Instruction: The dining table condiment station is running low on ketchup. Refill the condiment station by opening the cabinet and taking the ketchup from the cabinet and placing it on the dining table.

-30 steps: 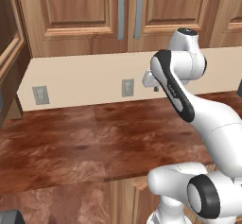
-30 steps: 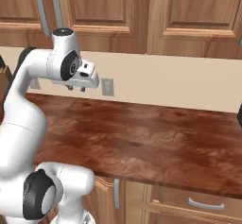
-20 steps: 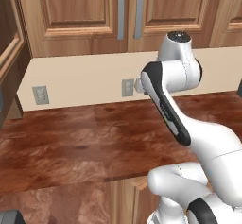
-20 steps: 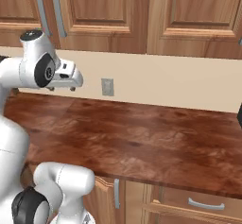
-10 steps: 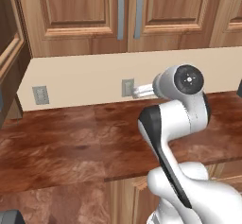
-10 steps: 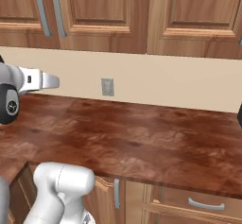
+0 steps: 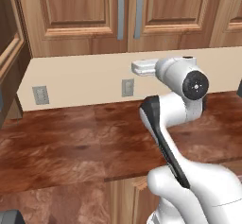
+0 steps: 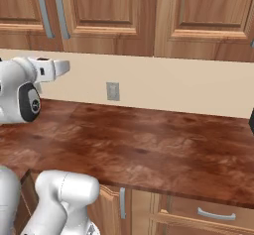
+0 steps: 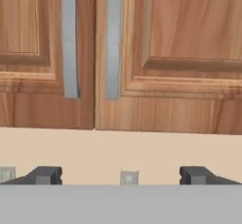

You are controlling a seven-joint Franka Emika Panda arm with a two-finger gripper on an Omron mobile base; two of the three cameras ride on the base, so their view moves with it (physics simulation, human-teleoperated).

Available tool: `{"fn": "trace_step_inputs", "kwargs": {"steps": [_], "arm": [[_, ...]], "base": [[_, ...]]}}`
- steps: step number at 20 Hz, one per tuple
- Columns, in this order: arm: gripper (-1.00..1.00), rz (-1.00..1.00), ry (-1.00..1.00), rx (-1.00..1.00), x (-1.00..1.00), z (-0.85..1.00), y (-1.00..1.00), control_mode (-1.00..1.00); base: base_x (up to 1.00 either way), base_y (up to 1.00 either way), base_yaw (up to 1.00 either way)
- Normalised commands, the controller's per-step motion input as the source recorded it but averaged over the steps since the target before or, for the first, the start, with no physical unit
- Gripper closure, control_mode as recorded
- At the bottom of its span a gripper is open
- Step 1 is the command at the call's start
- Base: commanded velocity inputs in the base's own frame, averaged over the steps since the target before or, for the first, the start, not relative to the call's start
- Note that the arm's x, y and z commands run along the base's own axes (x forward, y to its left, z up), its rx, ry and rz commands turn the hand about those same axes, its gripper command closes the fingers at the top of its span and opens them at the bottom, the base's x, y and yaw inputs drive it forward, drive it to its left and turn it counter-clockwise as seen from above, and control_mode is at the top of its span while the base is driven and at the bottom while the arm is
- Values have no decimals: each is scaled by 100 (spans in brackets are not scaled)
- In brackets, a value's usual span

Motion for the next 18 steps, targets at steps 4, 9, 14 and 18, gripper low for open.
{"fn": "trace_step_inputs", "kwargs": {"steps": [4, 9, 14, 18], "arm": [[-100, 19, -24, 21, 77, 50, -10, -100], [-100, 8, -16, 14, 67, 80, 0, -100], [-100, 0, -5, -10, 38, 76, 17, -100], [-100, -5, -1, -23, 30, 51, 33, -100]], "base": [[0, 0, 0], [0, 0, 0], [0, 0, 0], [0, 0, 0]]}}
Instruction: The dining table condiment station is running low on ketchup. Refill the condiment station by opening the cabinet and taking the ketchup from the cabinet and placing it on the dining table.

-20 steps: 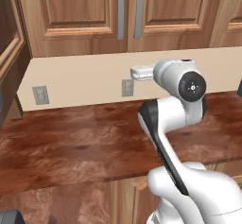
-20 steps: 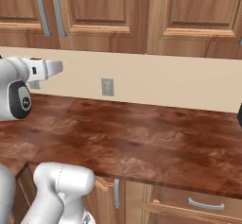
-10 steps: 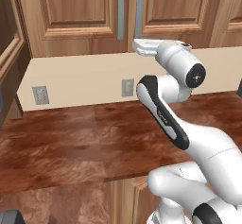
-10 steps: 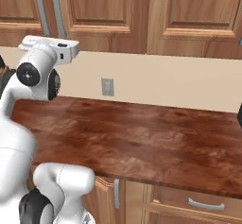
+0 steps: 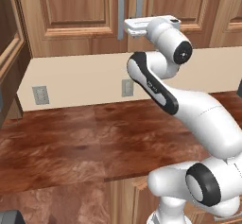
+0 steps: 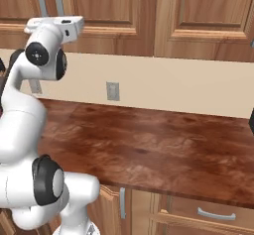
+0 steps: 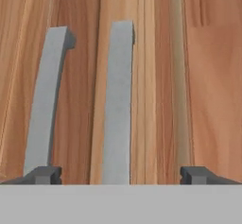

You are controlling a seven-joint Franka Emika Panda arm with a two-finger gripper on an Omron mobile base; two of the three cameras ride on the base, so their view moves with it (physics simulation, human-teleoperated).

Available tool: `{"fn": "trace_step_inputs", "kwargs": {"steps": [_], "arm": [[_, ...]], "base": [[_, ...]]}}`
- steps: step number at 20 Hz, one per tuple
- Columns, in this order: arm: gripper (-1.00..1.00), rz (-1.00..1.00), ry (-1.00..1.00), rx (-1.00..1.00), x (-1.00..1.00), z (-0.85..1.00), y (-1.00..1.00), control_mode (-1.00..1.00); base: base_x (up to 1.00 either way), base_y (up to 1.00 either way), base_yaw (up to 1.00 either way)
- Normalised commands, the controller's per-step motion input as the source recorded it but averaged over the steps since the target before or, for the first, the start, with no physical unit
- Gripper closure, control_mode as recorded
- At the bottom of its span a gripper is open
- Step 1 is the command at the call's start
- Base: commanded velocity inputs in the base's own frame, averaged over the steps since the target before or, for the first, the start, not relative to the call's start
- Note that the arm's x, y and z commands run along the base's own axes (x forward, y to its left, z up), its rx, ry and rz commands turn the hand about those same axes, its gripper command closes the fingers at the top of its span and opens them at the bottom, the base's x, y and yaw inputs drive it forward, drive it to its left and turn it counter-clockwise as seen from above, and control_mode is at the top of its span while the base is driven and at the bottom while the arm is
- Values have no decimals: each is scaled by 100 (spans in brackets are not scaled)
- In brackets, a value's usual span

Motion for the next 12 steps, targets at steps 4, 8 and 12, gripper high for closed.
{"fn": "trace_step_inputs", "kwargs": {"steps": [4, 8, 12], "arm": [[-100, -12, 0, -22, 31, 29, 43, -100], [-100, -13, 0, -13, 25, 13, 30, -100], [-100, -11, 0, -4, 23, 4, 11, -100]], "base": [[0, 0, 0], [0, 0, 0], [0, 0, 0]]}}
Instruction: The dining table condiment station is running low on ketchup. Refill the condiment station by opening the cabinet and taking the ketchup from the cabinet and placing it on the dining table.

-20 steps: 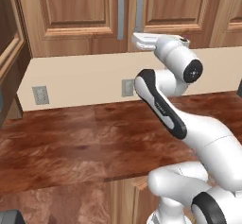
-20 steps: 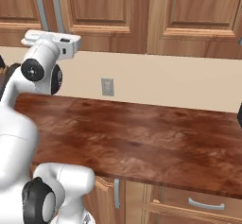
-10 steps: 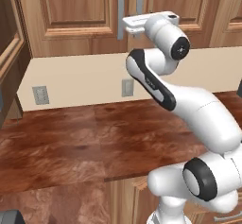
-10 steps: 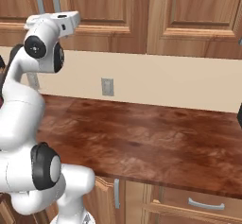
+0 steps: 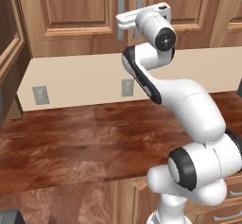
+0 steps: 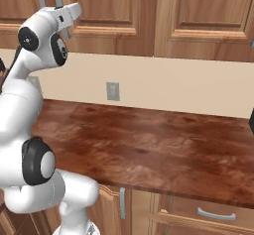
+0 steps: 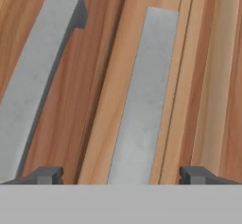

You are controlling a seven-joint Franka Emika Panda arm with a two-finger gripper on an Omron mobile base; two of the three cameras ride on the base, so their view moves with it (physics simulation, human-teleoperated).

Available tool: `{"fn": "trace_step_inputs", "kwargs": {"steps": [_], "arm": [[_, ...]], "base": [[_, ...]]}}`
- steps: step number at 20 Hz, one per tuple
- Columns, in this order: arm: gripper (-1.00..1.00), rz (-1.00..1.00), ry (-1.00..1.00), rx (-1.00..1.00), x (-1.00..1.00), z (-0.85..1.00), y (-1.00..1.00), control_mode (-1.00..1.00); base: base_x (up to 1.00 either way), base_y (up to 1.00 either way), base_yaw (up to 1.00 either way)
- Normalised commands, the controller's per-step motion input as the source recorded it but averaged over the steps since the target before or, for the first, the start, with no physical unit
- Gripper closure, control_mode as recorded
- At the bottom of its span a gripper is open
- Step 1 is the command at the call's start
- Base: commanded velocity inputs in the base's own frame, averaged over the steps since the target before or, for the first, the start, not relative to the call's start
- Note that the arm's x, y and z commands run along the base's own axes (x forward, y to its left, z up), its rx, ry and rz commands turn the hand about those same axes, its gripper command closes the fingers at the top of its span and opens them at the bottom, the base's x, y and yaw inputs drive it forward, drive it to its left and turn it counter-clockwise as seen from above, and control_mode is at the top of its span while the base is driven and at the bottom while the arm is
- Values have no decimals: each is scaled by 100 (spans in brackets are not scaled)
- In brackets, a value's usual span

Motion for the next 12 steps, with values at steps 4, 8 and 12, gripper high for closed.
{"fn": "trace_step_inputs", "kwargs": {"steps": [4, 8, 12], "arm": [[-100, 0, 0, 0, 14, 0, 0, -100], [-100, 0, 0, 6, 31, 0, -2, -100], [-100, 0, 0, 7, 31, 0, -16, -100]], "base": [[0, 0, 0], [0, 0, 0], [0, 0, 0]]}}
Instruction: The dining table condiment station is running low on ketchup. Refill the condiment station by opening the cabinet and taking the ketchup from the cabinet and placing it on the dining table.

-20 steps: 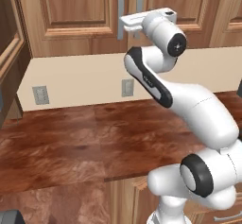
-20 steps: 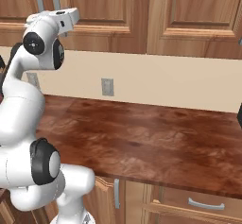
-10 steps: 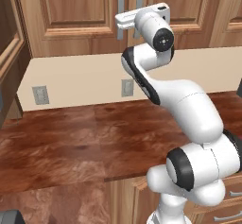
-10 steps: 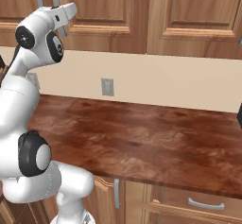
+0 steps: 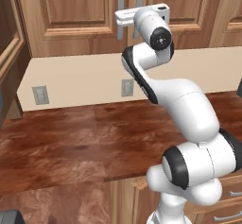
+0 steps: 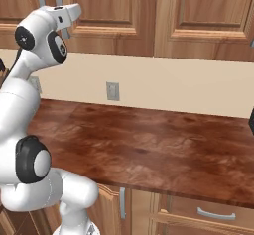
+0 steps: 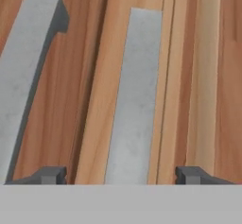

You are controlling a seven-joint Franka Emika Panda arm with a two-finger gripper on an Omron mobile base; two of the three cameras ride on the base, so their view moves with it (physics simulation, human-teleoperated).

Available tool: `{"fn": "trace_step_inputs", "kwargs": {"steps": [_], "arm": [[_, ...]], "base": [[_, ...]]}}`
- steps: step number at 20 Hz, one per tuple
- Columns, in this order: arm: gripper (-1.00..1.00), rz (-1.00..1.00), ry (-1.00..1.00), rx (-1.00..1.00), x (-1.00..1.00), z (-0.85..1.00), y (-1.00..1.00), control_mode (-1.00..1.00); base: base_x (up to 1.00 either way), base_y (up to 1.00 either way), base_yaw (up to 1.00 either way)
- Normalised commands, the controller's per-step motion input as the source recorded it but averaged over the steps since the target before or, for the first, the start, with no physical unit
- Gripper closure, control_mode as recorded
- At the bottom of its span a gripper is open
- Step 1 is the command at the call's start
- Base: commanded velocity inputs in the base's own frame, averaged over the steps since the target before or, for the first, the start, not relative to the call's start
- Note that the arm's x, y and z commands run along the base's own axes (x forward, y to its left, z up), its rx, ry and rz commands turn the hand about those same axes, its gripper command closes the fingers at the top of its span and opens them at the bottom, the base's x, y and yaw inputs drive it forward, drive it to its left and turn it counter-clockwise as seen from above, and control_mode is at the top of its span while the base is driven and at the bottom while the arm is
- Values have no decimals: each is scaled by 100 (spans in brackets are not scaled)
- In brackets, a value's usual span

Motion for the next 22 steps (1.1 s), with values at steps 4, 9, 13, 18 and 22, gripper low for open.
{"fn": "trace_step_inputs", "kwargs": {"steps": [4, 9, 13, 18, 22], "arm": [[-100, 0, -2, 4, 26, -3, -13, -100], [100, 0, 0, 0, 42, -13, -1, -100], [100, 0, 1, 0, 55, -15, 0, -100], [100, 0, 0, 0, 4, 0, 0, -100], [100, 0, 0, 0, -5, 0, 0, -100]], "base": [[0, 0, 0], [0, 0, 0], [0, 0, 0], [0, 0, 0], [0, 0, 0]]}}
